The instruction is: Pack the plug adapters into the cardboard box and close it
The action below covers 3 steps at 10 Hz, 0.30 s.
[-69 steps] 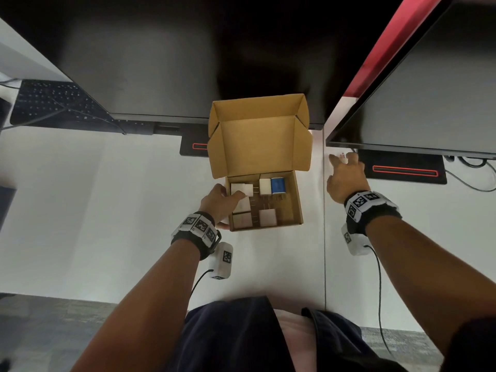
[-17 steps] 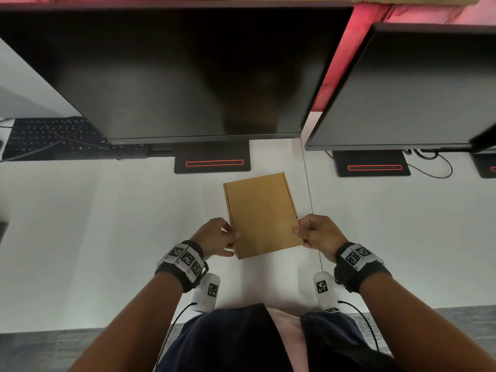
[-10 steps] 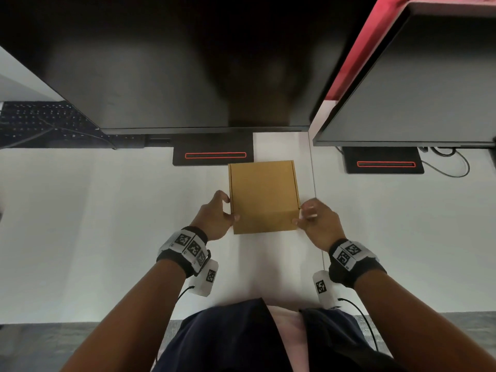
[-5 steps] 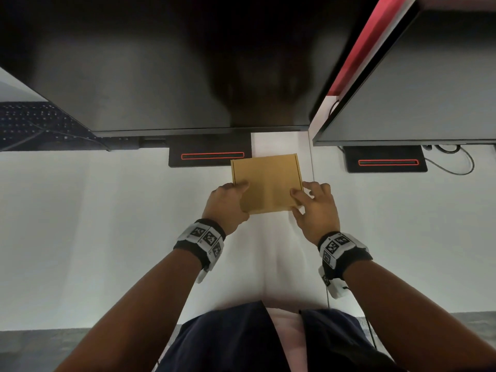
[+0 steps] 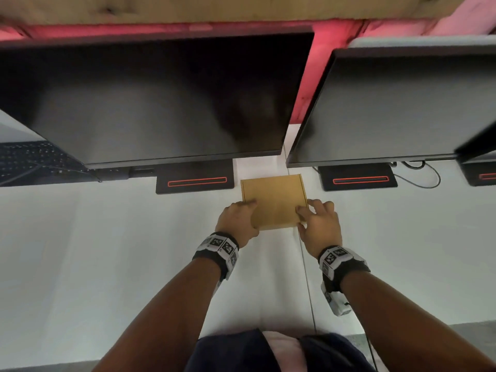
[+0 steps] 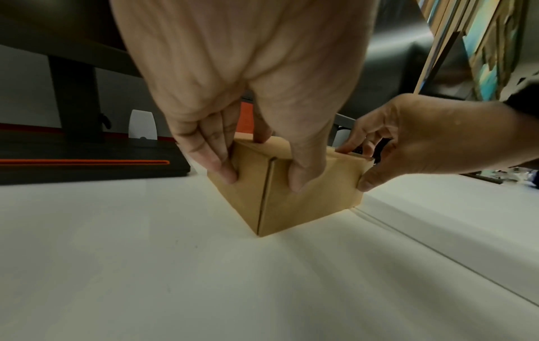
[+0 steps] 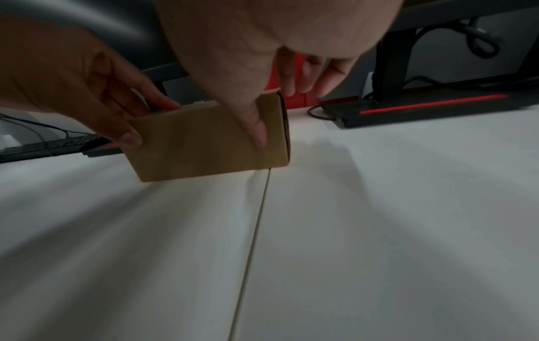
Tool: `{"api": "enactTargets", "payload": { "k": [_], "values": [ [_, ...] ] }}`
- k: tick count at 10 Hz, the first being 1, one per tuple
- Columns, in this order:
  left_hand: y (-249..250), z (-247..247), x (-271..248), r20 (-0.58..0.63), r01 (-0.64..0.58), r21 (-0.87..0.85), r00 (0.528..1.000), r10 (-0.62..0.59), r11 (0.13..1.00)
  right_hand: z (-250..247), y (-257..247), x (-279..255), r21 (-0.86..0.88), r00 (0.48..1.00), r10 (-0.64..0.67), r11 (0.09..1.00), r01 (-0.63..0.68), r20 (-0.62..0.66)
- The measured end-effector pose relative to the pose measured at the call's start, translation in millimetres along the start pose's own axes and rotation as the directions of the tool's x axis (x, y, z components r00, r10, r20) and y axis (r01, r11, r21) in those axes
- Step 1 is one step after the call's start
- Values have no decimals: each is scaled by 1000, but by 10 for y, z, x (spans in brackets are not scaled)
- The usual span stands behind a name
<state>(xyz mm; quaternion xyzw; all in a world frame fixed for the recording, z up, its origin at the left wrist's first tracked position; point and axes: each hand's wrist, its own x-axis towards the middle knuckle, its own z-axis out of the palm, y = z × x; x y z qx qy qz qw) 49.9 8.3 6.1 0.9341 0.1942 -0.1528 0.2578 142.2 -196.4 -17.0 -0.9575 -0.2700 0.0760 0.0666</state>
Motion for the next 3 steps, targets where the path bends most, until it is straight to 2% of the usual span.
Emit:
{"api": "enactTargets", "payload": {
  "k": [2, 3],
  "values": [
    [217, 64, -91, -30, 90, 207, 996, -86, 974, -216, 67, 22, 6, 990, -42, 999, 42, 135],
    [349, 107, -152, -63, 162, 284, 987, -151, 945, -297, 166, 15, 139, 982, -104, 987, 82, 157]
  ]
}}
